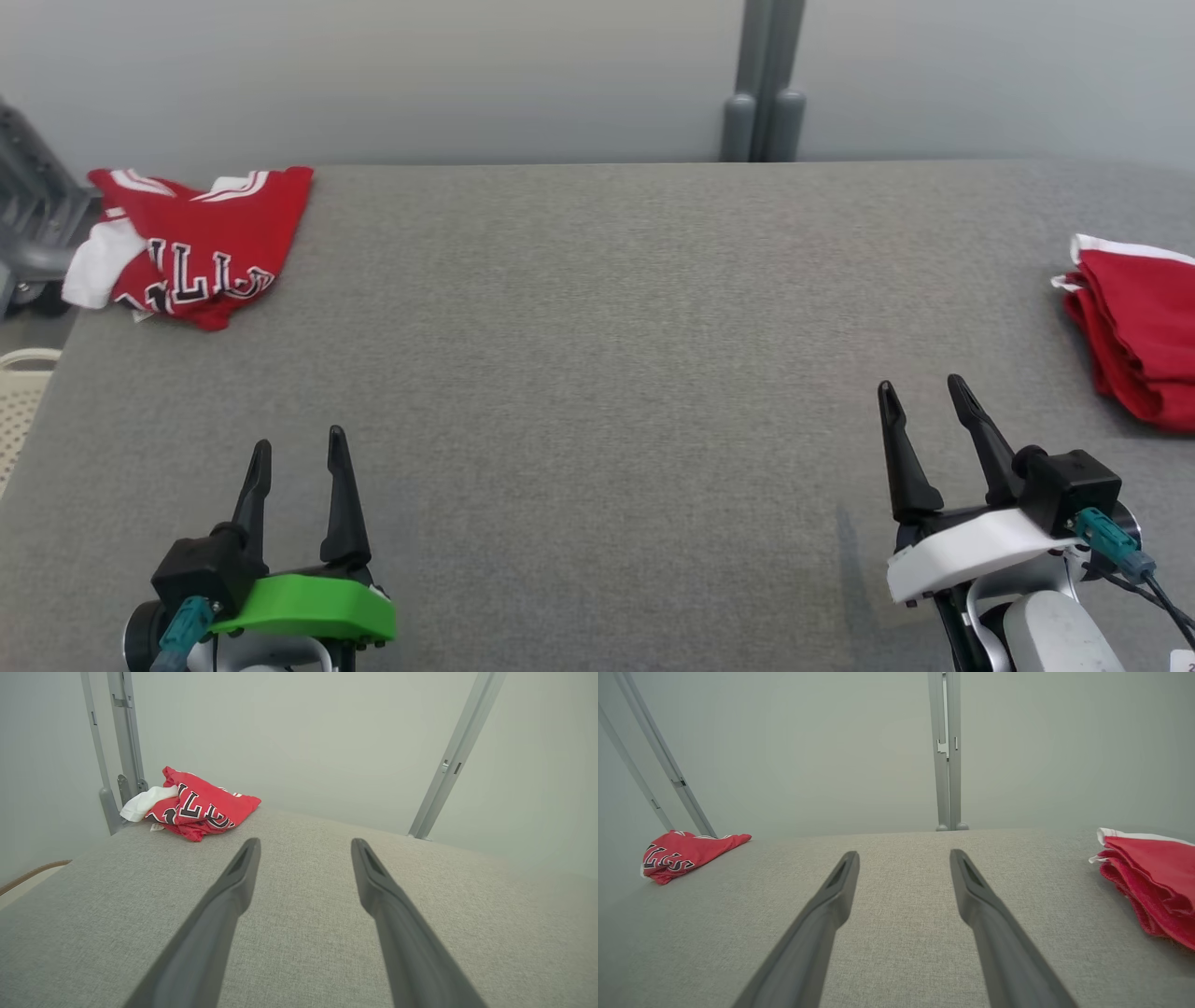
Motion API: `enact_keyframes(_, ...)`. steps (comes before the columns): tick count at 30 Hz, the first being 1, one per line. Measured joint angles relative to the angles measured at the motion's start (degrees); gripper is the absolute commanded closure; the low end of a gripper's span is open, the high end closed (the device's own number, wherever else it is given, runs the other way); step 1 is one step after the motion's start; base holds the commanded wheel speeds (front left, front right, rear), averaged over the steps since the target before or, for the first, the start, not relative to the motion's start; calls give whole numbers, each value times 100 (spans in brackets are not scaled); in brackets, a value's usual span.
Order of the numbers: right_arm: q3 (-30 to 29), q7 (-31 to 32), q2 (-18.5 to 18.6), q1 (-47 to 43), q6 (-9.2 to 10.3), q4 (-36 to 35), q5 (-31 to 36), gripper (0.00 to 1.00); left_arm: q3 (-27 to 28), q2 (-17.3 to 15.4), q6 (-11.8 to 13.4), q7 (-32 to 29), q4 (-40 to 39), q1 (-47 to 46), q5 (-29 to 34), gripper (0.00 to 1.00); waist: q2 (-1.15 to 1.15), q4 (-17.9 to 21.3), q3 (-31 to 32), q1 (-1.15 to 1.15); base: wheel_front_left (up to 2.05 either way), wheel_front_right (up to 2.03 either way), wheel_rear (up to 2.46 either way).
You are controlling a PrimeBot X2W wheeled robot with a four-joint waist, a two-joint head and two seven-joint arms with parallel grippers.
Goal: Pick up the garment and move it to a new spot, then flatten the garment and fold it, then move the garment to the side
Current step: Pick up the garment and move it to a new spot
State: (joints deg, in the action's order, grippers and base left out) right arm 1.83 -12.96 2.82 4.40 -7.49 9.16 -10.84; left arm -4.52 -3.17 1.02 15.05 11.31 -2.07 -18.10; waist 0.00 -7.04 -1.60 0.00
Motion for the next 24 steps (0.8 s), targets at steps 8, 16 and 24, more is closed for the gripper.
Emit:
enact_keyframes(8,73,-8,0,11,0,-25,-2,0,74,11,0,0,-54,5,7,0,0,-927,-34,0,0,0,0)
enact_keyframes(16,272,-8,0,0,0,21,-66,0,137,15,-7,0,-60,115,18,0,0,-1862,-2,0,0,0,0)
enact_keyframes(24,400,-1,-7,65,-1,87,-67,0,211,16,-1,0,-190,261,24,0,0,-2320,40,0,0,0,0)
